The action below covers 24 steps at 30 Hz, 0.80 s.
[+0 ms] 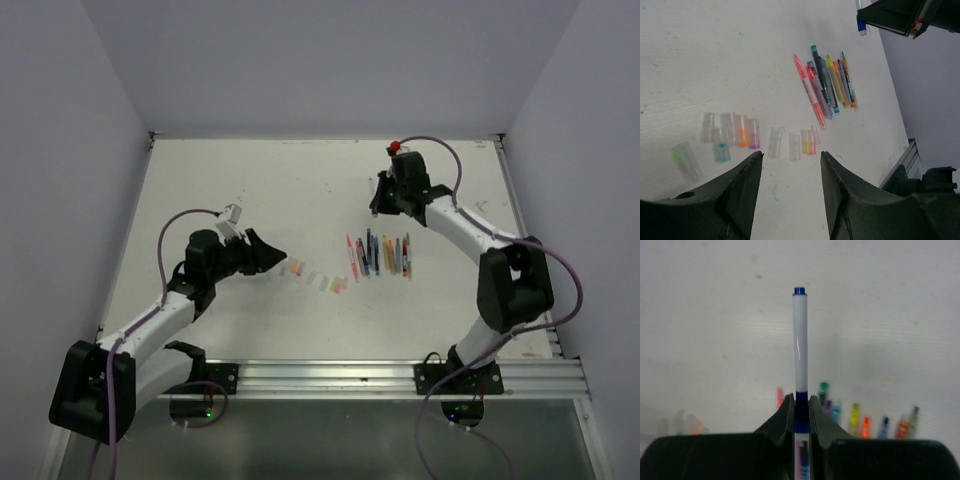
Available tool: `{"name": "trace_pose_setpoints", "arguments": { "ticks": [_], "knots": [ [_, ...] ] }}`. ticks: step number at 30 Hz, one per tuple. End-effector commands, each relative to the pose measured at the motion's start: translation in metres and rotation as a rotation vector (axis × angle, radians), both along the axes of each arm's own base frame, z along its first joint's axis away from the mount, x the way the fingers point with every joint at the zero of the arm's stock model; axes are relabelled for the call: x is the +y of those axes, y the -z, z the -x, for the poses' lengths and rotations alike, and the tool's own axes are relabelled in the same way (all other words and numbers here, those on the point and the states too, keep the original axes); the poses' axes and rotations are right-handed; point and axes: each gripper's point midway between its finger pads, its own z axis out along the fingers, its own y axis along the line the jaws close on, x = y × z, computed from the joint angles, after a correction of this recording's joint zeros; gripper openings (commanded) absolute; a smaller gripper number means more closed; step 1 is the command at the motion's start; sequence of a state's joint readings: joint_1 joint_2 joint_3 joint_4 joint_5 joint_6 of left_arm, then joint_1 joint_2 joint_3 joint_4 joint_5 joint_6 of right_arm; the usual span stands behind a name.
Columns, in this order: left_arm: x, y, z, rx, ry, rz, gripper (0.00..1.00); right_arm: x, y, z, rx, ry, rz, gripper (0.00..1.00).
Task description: Open the pen caps
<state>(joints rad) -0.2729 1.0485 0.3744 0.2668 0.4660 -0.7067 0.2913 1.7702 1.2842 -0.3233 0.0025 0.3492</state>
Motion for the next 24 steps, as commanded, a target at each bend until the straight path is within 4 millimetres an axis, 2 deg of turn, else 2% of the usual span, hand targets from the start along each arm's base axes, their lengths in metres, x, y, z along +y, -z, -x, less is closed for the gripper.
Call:
{"name": "trace_pose_setpoints", "arguments": {
  "ticks": [1,2,3,4,5,6,9,12,17,24],
  "knots": [
    [-0.024,-0.051,-0.006,-0.151,0.059,0.065,0.54,0.056,-0.052,0.031,-0.119,-0.038,-0.276,0.00],
    [-0.032,-0.052,-0.004,-0.150,0.067,0.067,0.55,0.077,-0.056,0.045,-0.098,-0.048,-0.350,0.00],
    [-0.036,-0.053,-0.003,-0.150,0.077,0.070,0.56,0.086,-0.059,0.052,-0.100,-0.053,-0.383,0.00],
    [-0.041,-0.053,-0.004,-0.145,0.083,0.070,0.59,0.096,-0.071,0.057,-0.127,-0.064,-0.427,0.00],
    [-0.042,-0.053,-0.008,-0.143,0.061,0.065,0.59,0.103,-0.066,0.067,-0.109,-0.066,-0.446,0.00],
    [-0.049,-0.052,-0.005,-0.133,0.071,0.062,0.59,0.117,-0.069,0.077,-0.101,-0.076,-0.478,0.00],
    [-0.059,-0.049,-0.009,-0.119,0.057,0.038,0.60,0.136,-0.075,0.091,-0.096,-0.074,-0.500,0.00],
    [-0.068,-0.053,-0.010,-0.133,0.057,0.038,0.60,0.151,-0.078,0.101,-0.082,-0.078,-0.519,0.00],
    [-0.078,-0.055,-0.013,-0.143,0.052,0.019,0.60,0.164,-0.080,0.109,-0.066,-0.066,-0.558,0.00],
    [-0.084,-0.063,-0.018,-0.160,0.046,0.025,0.60,0.179,-0.068,0.118,-0.005,-0.058,-0.602,0.00]
  ]
}}
